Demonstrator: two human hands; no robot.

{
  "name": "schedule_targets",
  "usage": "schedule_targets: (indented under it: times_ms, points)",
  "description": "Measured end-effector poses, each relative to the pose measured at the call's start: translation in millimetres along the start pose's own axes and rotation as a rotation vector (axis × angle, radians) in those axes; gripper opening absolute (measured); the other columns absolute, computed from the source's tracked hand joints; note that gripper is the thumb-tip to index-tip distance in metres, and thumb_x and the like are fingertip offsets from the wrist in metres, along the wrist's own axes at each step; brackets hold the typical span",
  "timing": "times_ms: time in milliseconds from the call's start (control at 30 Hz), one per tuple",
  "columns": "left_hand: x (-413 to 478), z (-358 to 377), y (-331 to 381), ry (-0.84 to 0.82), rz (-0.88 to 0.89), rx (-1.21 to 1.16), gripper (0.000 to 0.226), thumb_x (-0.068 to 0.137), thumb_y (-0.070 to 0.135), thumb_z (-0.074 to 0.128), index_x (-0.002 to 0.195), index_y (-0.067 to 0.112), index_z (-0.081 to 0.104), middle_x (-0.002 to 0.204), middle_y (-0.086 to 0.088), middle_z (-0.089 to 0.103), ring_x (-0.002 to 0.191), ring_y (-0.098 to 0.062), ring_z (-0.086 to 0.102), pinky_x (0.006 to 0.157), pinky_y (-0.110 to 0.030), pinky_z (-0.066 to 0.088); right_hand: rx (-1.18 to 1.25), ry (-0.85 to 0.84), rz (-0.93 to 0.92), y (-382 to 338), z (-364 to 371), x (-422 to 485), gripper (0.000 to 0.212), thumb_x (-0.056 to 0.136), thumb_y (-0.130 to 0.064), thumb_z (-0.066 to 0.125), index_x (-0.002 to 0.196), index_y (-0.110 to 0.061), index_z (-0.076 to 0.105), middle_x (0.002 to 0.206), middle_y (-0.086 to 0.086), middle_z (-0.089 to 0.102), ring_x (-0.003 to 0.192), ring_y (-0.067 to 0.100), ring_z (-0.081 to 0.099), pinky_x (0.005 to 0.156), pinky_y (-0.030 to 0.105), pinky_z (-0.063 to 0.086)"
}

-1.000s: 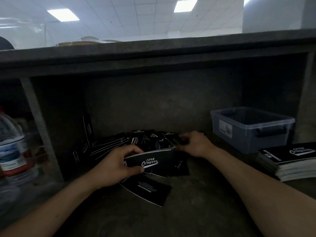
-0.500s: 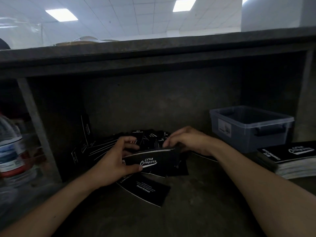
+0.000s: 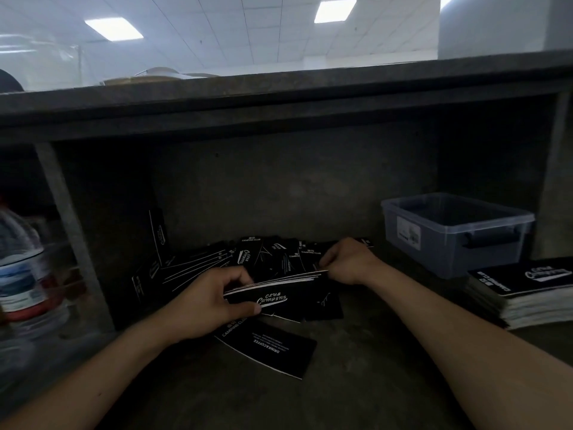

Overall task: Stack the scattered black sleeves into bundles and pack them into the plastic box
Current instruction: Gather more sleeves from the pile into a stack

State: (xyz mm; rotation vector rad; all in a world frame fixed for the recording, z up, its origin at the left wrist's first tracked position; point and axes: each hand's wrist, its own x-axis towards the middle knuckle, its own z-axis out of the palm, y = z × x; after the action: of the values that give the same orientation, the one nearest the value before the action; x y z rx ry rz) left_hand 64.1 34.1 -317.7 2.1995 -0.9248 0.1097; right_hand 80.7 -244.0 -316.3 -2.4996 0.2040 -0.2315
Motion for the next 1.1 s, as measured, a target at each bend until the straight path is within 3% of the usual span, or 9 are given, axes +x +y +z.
schedule_targets:
  times_ms: [167,367,433,500,600,700,767,900,1100]
  points:
    - [1,1,-4,0.037,0.003,-0.014,0.028,0.074,0.023,0.087,0.094,0.019,0.067,0.094,-0.001,0.074,0.085,-0.011,0.072,0.079,-0.023,0.056,0.0,0.053,-0.049,-4,-7,-7,0.02,0.076,-0.039,0.077,0.087,-0.022,0.079,0.09,-0.004,0.073,0.085,0.012,0.066,0.08,0.025,0.055]
    - [1,4,-6,0.054,-0.074,-0.097,0.068,0.066,0.031,0.089,0.125,0.029,0.055,0.105,0.01,0.07,0.095,-0.009,0.071,0.083,-0.021,0.057,0.17,0.546,-0.119,-4,-29,-6,0.01,0.084,-0.03,0.068,0.087,-0.031,0.078,0.091,-0.004,0.076,0.088,0.016,0.07,0.079,0.03,0.057]
    - [1,4,-8,0.068,-0.084,-0.103,0.083,0.062,0.036,0.09,0.133,0.034,0.047,0.108,0.01,0.069,0.095,-0.01,0.071,0.084,-0.026,0.058,0.346,0.378,-0.23,-8,-30,-5,0.008,0.083,-0.022,0.072,0.086,-0.024,0.08,0.086,-0.004,0.076,0.085,0.01,0.069,0.078,0.021,0.056]
    - [0,4,-10,0.086,-0.085,-0.116,0.09,0.061,0.039,0.09,0.137,0.038,0.042,0.113,0.014,0.067,0.097,-0.01,0.07,0.084,-0.028,0.058,0.372,-0.011,-0.235,-18,-27,-17,0.01,0.083,-0.016,0.071,0.086,-0.018,0.081,0.086,0.0,0.076,0.082,0.007,0.067,0.066,0.013,0.051]
    - [2,3,-8,0.062,-0.035,-0.091,0.064,0.071,0.03,0.087,0.127,0.031,0.057,0.111,0.008,0.071,0.098,-0.012,0.071,0.083,-0.026,0.058,0.448,-0.333,-0.168,-29,-17,-28,0.022,0.087,-0.007,0.058,0.088,-0.014,0.079,0.086,-0.001,0.077,0.078,0.009,0.069,0.065,0.021,0.052]
    - [1,4,0,0.062,0.004,-0.073,0.032,0.076,0.021,0.084,0.104,0.02,0.069,0.098,0.001,0.075,0.086,-0.012,0.072,0.076,-0.024,0.057,0.567,-0.128,-0.101,-23,-10,-19,0.016,0.093,-0.012,0.06,0.098,-0.006,0.074,0.094,0.009,0.076,0.075,0.014,0.068,0.064,0.022,0.052]
    - [1,3,3,0.1,0.006,-0.045,0.026,0.075,0.022,0.085,0.094,0.018,0.069,0.092,0.003,0.075,0.08,-0.01,0.071,0.071,-0.02,0.056,0.282,0.05,-0.147,-10,-9,-10,0.012,0.085,-0.023,0.075,0.095,-0.016,0.075,0.09,0.0,0.074,0.08,0.01,0.067,0.075,0.024,0.053]
    - [0,1,3,0.072,0.0,-0.008,0.024,0.075,0.025,0.085,0.09,0.019,0.068,0.091,0.005,0.075,0.081,-0.008,0.071,0.071,-0.017,0.055,-0.113,-0.071,-0.132,0,-8,-9,0.029,0.078,-0.02,0.075,0.106,-0.027,0.074,0.104,-0.006,0.069,0.096,0.007,0.062,0.087,0.017,0.047]
    - [0,2,-1,0.022,0.008,0.026,0.027,0.077,0.018,0.085,0.096,0.023,0.067,0.094,0.01,0.074,0.087,-0.006,0.07,0.078,-0.02,0.055,0.027,0.118,-0.105,-3,-13,-7,0.018,0.084,-0.038,0.071,0.094,-0.025,0.079,0.095,-0.004,0.073,0.087,0.011,0.065,0.083,0.027,0.054]
